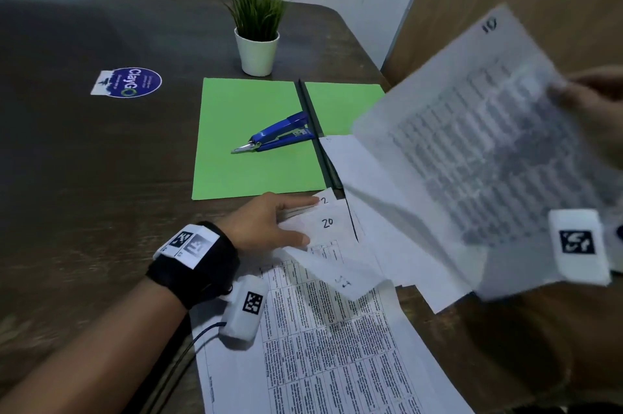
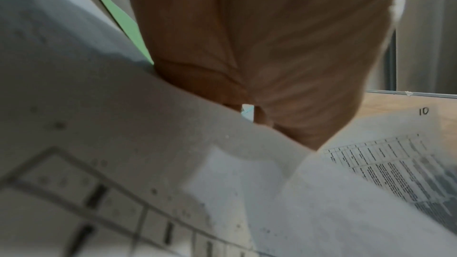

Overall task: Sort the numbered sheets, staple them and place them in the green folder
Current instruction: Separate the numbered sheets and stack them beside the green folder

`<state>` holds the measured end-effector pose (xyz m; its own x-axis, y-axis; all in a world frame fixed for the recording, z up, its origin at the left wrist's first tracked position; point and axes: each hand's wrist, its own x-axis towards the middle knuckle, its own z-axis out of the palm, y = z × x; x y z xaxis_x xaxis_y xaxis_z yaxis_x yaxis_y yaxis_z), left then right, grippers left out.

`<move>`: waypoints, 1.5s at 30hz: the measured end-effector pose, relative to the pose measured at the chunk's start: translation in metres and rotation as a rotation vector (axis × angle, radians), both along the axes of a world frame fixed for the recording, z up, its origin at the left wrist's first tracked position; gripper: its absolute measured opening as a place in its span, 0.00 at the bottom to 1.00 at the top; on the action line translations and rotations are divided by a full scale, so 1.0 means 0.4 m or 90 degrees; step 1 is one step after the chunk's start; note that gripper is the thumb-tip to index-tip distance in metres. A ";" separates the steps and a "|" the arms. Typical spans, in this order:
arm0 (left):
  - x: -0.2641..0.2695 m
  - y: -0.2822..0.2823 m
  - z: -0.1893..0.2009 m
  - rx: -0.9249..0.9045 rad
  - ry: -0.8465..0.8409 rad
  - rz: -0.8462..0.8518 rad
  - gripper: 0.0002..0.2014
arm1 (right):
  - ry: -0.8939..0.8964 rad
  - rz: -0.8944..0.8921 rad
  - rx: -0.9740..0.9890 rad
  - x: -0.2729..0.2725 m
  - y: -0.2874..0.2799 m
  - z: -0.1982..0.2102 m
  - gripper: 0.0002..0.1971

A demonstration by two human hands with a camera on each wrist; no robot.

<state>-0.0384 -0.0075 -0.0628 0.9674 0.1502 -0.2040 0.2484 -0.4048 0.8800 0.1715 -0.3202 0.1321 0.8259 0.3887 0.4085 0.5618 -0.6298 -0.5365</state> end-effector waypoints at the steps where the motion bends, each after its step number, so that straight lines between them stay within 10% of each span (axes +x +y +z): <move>1: 0.000 -0.001 -0.001 -0.003 0.000 0.005 0.35 | -0.023 0.005 -0.021 0.010 -0.002 0.033 0.11; 9: -0.006 -0.013 -0.003 -0.037 -0.003 0.052 0.30 | -0.224 0.107 -0.285 -0.130 0.166 -0.087 0.11; 16: -0.007 -0.010 -0.009 -0.025 -0.016 0.039 0.31 | 0.012 0.166 -0.540 -0.181 0.247 -0.406 0.19; 28: -0.008 -0.012 -0.016 0.000 -0.036 0.075 0.08 | 0.402 0.224 0.098 -0.251 0.195 -0.462 0.06; 36: -0.006 -0.012 -0.028 0.069 -0.054 0.084 0.09 | 0.434 0.258 0.123 -0.272 0.167 -0.417 0.09; 42: 0.002 -0.013 -0.022 0.051 -0.032 0.074 0.05 | 0.579 0.434 0.105 -0.236 0.098 -0.298 0.32; 45: 0.003 -0.010 -0.026 0.028 -0.038 0.088 0.04 | 0.471 0.322 0.026 -0.239 0.127 -0.369 0.26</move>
<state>-0.0371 -0.0113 -0.0732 0.9473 0.2897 -0.1366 0.2514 -0.4086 0.8774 0.0759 -0.2694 -0.0154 0.6173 0.7743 -0.1392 0.2686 -0.3737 -0.8878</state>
